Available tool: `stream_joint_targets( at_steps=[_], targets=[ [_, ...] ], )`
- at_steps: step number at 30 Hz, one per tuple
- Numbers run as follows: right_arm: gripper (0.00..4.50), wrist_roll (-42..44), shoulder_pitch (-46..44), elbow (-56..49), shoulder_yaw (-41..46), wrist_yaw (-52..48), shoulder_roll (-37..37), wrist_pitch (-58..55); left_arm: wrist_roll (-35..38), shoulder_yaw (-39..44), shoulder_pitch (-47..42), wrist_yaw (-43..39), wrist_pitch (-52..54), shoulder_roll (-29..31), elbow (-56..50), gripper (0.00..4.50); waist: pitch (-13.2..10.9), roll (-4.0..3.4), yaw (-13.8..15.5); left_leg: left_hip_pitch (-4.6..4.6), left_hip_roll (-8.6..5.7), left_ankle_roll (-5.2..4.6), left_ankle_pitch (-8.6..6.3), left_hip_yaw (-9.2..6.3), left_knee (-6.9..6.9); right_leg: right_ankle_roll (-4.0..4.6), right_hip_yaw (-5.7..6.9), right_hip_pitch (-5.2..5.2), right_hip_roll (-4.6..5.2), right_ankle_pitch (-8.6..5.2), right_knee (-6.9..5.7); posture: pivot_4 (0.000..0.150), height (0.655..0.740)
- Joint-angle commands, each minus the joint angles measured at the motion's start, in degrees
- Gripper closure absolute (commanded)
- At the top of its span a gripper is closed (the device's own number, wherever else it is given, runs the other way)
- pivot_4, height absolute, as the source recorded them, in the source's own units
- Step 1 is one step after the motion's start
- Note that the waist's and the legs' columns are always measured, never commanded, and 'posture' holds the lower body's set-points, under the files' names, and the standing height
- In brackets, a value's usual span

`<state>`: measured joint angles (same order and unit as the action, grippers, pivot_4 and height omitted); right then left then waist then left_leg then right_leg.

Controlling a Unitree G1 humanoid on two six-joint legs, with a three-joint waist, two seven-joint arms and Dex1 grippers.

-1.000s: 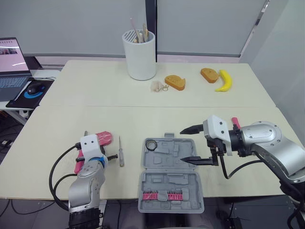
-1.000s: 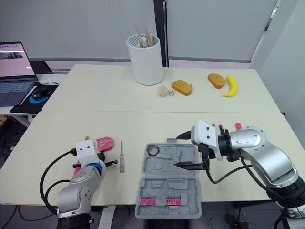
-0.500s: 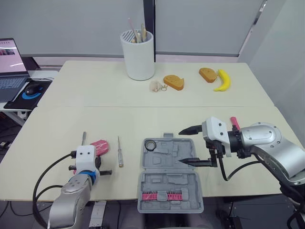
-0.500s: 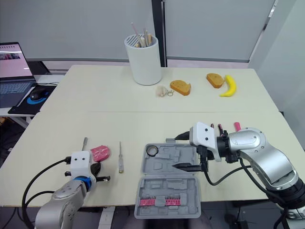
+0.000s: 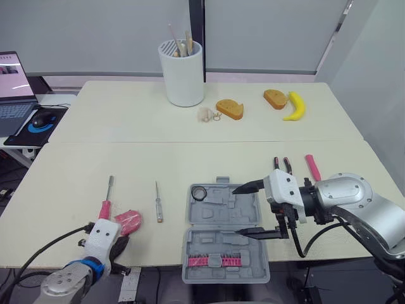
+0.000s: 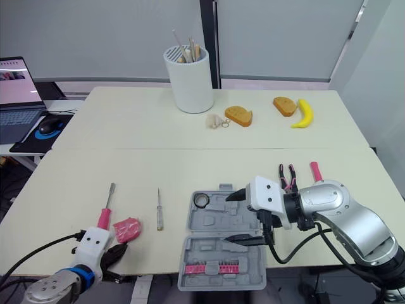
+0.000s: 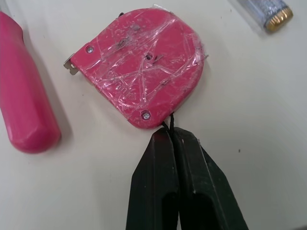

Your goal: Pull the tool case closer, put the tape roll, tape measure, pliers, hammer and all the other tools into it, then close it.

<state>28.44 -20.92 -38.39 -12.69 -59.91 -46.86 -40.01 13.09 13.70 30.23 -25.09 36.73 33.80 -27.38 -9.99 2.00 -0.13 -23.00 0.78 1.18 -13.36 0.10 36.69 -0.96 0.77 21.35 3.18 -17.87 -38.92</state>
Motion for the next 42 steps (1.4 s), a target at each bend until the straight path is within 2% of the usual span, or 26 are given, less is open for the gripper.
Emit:
stream_joint_targets(
  at_steps=[1, 13, 42],
  targets=[
    [0.00, 2.0, -1.0, -2.8, 0.0, -0.8, -0.6, -0.7, -0.8, 1.4, 3.2, -2.0, -1.5, 0.8, 2.2, 4.46, 0.0, 0.00, 0.0, 0.00, 0.01, 0.00, 0.00, 0.00, -0.01, 0.07, 0.00, 0.01, 0.00, -0.04, 0.00, 0.150, 0.7303],
    [0.00, 3.2, -5.0, -2.4, -1.4, -1.3, -0.3, -2.8, -1.2, 3.5, 8.5, -4.2, -5.9, 0.4, 2.7, 4.46, 0.0, -0.02, 0.0, 0.00, 0.02, 0.01, -0.02, 0.01, -0.18, 0.07, 0.04, 0.06, -0.01, -0.06, 0.03, 0.150, 0.7303],
    [0.00, 2.1, -5.7, -1.4, -2.3, -1.3, 0.1, -2.1, -1.4, 5.2, 10.3, -3.2, -7.1, -1.2, 2.9, 4.46, 0.0, -0.03, 0.0, 0.01, 0.02, 0.01, -0.02, 0.00, -0.24, 0.06, 0.07, 0.07, -0.04, -0.07, 0.03, 0.150, 0.7303]
  ],
)
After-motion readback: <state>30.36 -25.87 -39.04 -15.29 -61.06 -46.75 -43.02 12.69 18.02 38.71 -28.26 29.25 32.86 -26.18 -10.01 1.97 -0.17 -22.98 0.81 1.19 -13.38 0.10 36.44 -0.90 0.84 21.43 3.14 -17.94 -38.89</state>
